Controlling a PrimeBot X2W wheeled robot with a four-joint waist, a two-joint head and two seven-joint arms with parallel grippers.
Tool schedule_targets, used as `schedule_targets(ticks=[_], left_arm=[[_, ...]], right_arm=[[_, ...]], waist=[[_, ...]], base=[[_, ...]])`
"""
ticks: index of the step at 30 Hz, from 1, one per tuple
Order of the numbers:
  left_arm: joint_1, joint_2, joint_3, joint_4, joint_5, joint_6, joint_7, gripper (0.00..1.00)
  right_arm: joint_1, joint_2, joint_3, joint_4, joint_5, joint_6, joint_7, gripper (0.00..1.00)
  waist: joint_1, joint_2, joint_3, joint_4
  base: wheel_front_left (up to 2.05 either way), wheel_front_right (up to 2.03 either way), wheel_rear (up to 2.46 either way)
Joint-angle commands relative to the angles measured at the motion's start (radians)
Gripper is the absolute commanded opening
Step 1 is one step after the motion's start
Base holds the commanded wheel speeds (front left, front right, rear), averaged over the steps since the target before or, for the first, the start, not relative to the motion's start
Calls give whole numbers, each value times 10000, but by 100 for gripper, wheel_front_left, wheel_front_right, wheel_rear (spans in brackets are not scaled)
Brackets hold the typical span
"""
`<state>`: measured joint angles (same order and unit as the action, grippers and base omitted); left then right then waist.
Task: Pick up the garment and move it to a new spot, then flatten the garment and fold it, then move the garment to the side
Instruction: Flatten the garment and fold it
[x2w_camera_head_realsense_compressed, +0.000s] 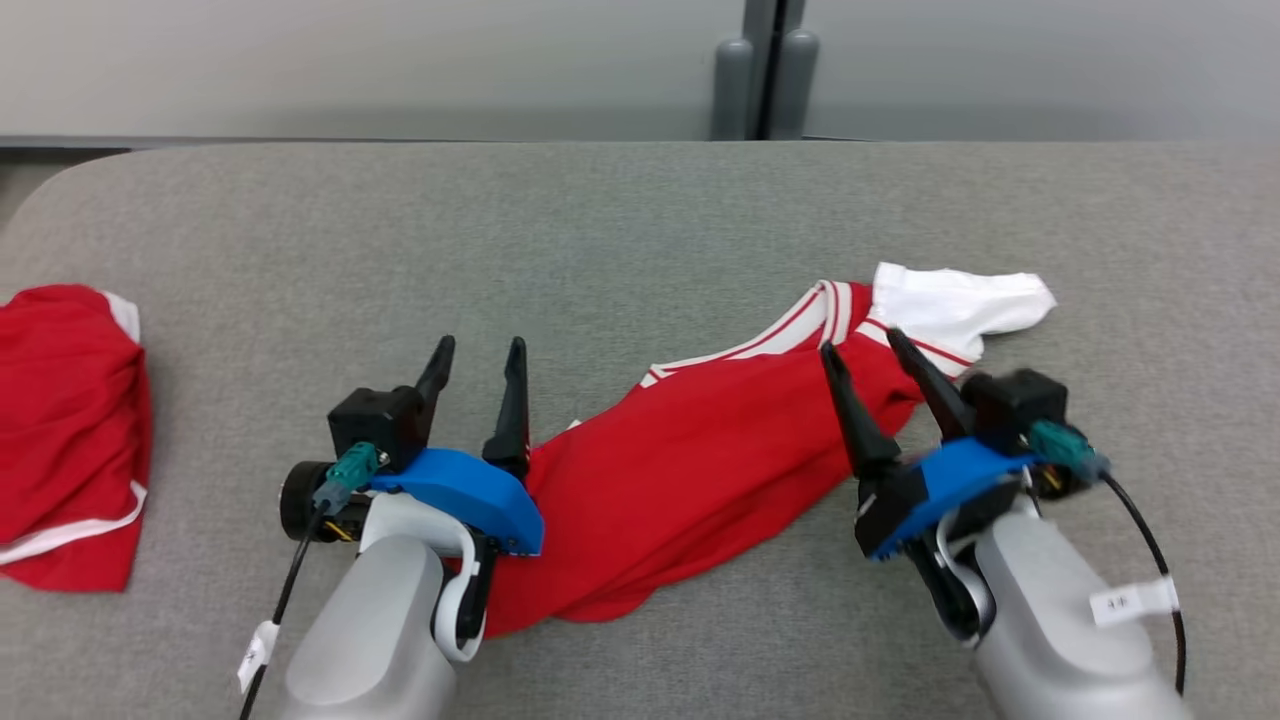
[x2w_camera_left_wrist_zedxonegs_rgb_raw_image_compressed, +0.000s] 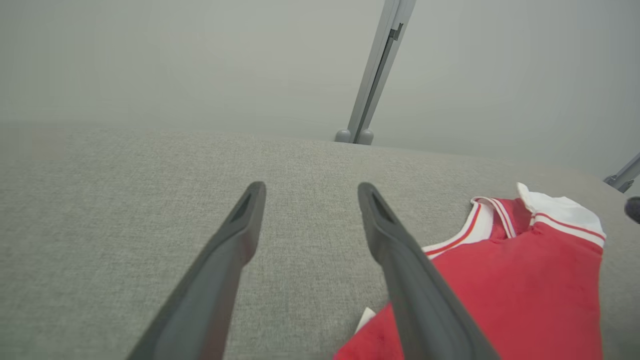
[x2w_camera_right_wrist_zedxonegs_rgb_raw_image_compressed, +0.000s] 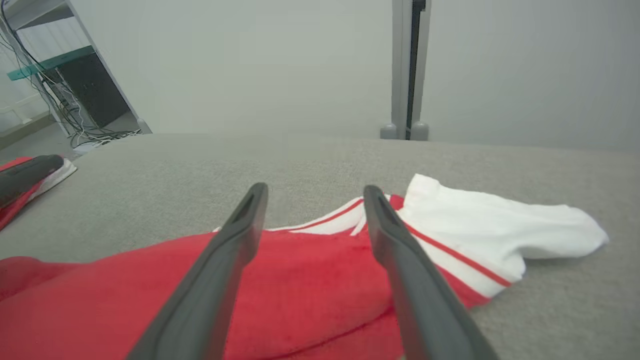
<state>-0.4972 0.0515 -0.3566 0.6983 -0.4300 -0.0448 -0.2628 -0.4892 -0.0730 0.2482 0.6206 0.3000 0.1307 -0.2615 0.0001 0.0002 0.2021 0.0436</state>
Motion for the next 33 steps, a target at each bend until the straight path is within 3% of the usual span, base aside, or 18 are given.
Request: schedule_targets(ticks=[1,7,11,15,21,26,28,33], left_arm=[[76,-13,-95,-87,-90,26,-29,100],[229,-11,-702,-398,-597,224,-30,100],[384,-12,-1147,-565,-961,379,-30,100],[496,-13,-1251,-691,-1154,498,-30,100],[634,-14,-1234,-750,-1215,594,-30,100],[693,-14,-1213,-776,-1242,603,-30,100],[666,-12,-1238,-800,-1256,609,-30,100],[631,-13,-1280,-872,-1337,630,-30,100]], right_arm=[[-456,-145,279,202,-8,3,-55,100],[-2534,-835,2068,1890,96,1,582,100],[-3355,-1027,3760,2498,1024,1,1358,100],[-3138,-1311,5553,2085,2273,1,1945,100],[-3194,-2458,8498,598,4251,1,2977,100],[-3535,-2979,9745,460,5014,1,3114,100],[-3662,-2977,9927,603,5194,1,2978,1],[-4054,-2748,9971,1305,5199,1,1816,0]], waist=[[-1,-2,158,232],[-1,-2,357,1038],[-1,-2,426,1618],[-1,-2,388,1867],[-1,-2,337,1958],[-1,-2,365,1954],[-1,-2,396,1969],[-1,-2,456,2023]], base=[[0,0,0],[0,0,0],[0,0,0],[0,0,0],[0,0,0],[0,0,0],[0,0,0],[0,0,0]])
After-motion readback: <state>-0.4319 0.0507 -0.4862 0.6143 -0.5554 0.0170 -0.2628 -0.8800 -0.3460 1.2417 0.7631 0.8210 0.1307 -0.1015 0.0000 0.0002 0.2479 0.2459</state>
